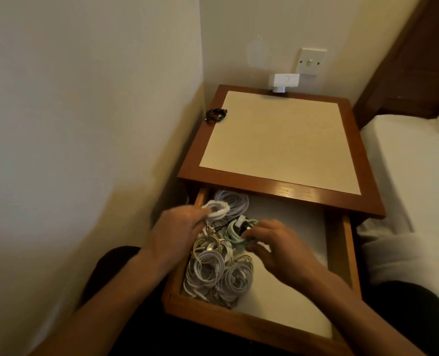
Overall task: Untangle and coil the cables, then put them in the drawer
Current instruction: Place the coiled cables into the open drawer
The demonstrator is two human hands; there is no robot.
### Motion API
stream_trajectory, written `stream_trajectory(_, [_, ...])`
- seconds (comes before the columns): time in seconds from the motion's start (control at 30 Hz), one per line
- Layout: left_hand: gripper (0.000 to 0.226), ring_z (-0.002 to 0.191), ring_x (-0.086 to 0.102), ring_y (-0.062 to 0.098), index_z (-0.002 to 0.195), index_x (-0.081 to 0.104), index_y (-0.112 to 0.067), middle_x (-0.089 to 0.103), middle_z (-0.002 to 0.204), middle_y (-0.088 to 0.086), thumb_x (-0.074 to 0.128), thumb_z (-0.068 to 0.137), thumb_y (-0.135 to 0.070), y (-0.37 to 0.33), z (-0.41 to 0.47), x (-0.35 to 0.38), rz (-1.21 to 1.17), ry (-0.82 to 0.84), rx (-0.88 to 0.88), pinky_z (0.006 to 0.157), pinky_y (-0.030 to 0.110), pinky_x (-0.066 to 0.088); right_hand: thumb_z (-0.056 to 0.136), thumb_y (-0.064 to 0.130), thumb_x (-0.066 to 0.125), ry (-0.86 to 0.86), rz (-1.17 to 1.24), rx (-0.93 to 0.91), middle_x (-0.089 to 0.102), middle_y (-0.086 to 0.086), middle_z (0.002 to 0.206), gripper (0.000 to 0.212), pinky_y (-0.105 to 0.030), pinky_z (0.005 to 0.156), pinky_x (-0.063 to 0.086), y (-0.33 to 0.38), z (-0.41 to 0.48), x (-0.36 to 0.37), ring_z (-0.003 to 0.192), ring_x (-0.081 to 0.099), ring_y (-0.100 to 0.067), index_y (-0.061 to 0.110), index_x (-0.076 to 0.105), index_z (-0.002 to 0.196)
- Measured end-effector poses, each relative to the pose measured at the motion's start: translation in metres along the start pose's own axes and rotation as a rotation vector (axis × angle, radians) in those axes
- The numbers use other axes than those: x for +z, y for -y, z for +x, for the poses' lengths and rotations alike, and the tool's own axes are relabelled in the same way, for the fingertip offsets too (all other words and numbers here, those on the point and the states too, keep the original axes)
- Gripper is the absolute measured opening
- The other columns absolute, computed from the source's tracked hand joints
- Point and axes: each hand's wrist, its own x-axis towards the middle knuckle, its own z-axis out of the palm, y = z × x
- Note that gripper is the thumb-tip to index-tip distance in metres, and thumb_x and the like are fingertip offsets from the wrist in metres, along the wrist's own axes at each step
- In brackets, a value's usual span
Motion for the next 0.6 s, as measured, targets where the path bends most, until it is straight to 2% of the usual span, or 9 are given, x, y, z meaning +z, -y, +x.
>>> stream_trajectory(0.1, [0.021, 0.101, 0.068, 0.016, 0.115, 0.073, -0.025, 0.074, 0.11, -0.002, 0.066, 0.095, -0.02, -0.004, -0.027, 0.026, 0.173, 0.112, 0.055, 0.082, 0.031, 0.057, 0.099, 0.029, 0.064, 0.058, -0.082, 0.006, 0.063, 0.012, 0.115, 0.022, -0.031, 0.086, 0.052, 0.003, -0.005, 0.031, 0.107, 0.055, -0.011, 0.034, 0.071, 0.119])
stream_trajectory(0.23, [0.026, 0.114, 0.06, 0.023, 0.118, 0.069, -0.017, 0.07, 0.122, 0.003, 0.056, 0.096, -0.013, -0.006, -0.031, 0.048, 0.382, 0.214, 0.084, 0.097, 0.037, 0.049, 0.097, 0.017, 0.061, 0.105, -0.106, 0.06, 0.065, 0.008, 0.127, 0.031, -0.034, 0.083, 0.053, 0.005, -0.008, 0.056, 0.107, 0.056, -0.019, 0.033, 0.069, 0.123])
stream_trajectory(0.43, [0.033, 0.131, 0.046, 0.03, 0.127, 0.063, -0.013, 0.063, 0.134, 0.008, 0.048, 0.098, -0.019, -0.012, -0.025, 0.059, 0.589, 0.35, 0.085, 0.115, 0.044, 0.03, 0.095, 0.015, 0.06, 0.082, -0.057, 0.103, 0.067, 0.009, 0.126, 0.036, -0.036, 0.085, 0.054, 0.004, -0.014, 0.062, 0.105, 0.059, -0.02, 0.035, 0.071, 0.122])
stream_trajectory(0.6, [0.038, 0.134, 0.045, 0.027, 0.134, 0.057, -0.013, 0.058, 0.141, 0.008, 0.05, 0.099, -0.024, -0.014, -0.021, 0.061, 0.606, 0.417, 0.08, 0.116, 0.043, 0.025, 0.096, 0.012, 0.058, 0.107, -0.069, 0.085, 0.066, 0.007, 0.128, 0.039, -0.038, 0.085, 0.055, 0.002, -0.012, 0.061, 0.108, 0.059, -0.02, 0.035, 0.07, 0.124])
